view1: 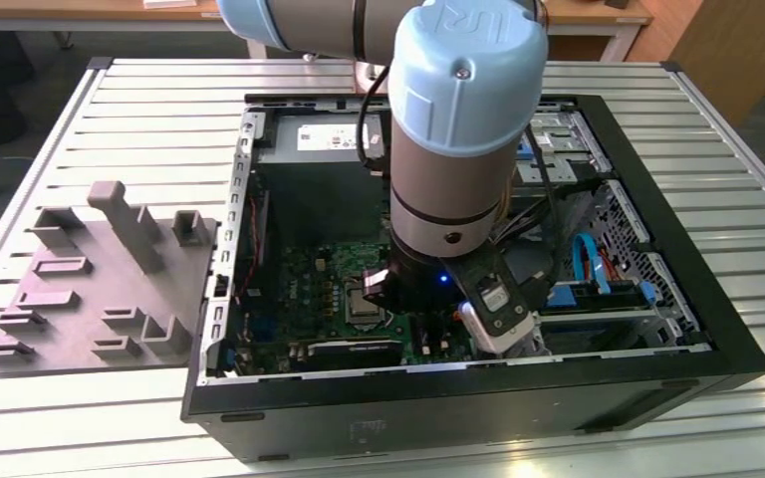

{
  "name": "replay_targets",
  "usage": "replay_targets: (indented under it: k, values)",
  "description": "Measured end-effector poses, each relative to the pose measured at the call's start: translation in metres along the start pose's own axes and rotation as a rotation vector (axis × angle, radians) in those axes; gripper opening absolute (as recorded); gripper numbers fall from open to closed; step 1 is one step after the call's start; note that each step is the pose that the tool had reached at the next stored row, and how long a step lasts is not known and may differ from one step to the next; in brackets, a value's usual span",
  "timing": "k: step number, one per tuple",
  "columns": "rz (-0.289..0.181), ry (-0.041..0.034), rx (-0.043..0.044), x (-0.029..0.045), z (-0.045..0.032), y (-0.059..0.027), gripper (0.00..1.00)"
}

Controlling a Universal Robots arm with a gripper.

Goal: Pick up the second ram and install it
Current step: 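Press down the second ram until it locks into place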

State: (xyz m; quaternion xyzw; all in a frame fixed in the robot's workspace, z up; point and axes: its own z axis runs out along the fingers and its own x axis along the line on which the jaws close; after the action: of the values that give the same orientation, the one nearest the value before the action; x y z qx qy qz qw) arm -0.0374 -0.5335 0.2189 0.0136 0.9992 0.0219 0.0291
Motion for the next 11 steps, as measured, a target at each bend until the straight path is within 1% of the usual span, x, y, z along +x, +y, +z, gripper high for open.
replay_targets:
  k: [2,11]
  values:
    - [0.000,0.0000,0.0000,0.0000,0.0010,-0.0001,0.11]
    - [0.000,0.0001,0.0004,0.0001,0.0011,-0.0001,0.11]
